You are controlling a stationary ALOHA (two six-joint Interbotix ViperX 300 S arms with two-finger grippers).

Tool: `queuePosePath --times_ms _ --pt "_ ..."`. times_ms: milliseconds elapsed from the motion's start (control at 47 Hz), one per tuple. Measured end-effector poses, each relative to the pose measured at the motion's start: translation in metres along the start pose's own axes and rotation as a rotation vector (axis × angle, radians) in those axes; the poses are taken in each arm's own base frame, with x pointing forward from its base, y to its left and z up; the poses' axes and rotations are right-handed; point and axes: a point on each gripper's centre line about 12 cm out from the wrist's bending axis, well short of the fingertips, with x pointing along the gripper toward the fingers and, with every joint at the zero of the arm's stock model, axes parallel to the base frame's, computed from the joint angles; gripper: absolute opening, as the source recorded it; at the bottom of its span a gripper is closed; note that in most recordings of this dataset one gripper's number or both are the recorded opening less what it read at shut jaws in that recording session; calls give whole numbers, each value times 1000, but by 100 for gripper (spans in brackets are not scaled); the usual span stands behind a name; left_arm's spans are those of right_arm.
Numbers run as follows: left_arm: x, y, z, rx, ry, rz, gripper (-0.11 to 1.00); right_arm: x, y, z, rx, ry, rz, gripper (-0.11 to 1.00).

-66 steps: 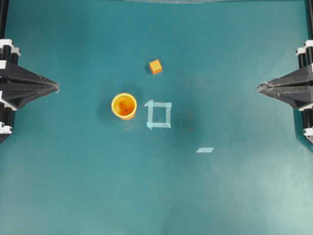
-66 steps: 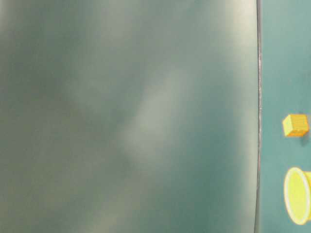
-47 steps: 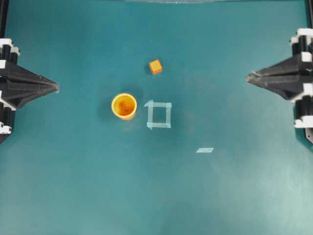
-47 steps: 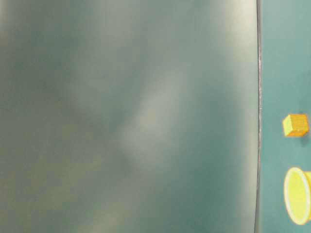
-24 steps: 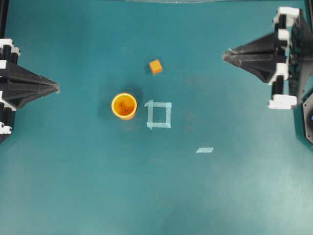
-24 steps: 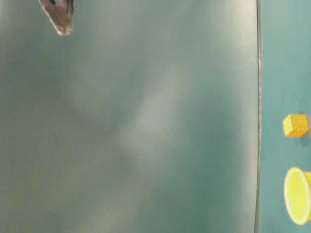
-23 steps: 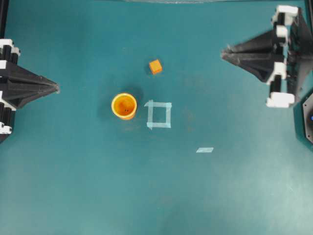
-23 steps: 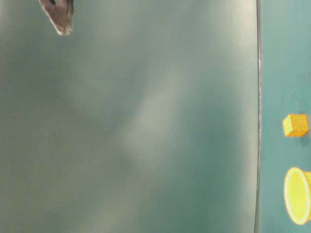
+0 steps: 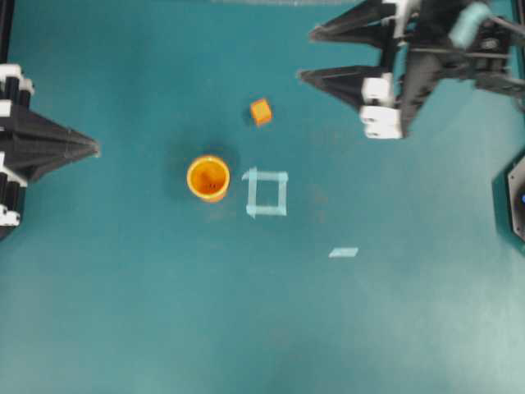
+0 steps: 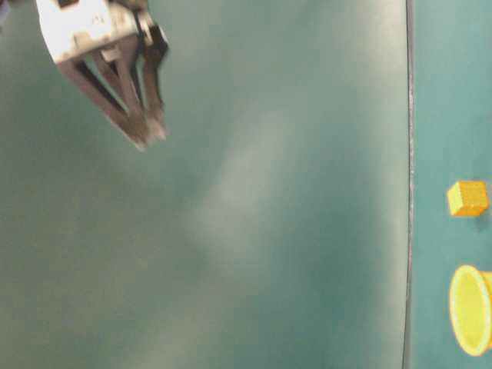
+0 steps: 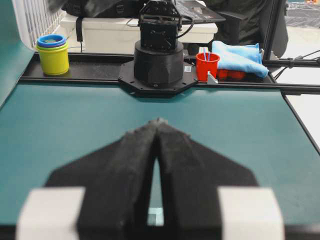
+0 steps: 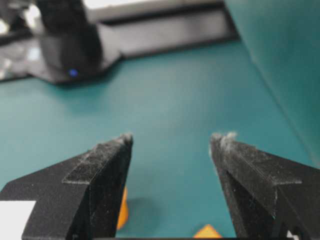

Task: Lift the orange block with right arm.
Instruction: 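Move the right gripper over the small orange cube, fingers open, then lower the right gripper around the orange cube and close it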

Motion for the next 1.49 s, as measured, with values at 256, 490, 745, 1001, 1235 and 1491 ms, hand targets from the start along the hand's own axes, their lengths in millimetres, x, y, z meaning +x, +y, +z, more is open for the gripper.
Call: queuePosePath --times_ms 256,490,745,1001,1235,1491 --pt "0 0 0 0 0 0 0 50 -9 -5 236 189 -65 64" --pt "0 0 0 0 0 0 0 81 -17 -12 329 381 -146 64" --pt "0 0 0 0 0 0 0 103 -22 -21 362 513 -204 64" --pt "0 0 0 0 2 0 0 122 -33 -47 490 591 -297 64" --pt "0 0 0 0 2 0 0 134 -42 -70 499 637 -369 64" --pt "0 0 -1 0 5 0 0 147 -46 -98 492 698 -396 64"
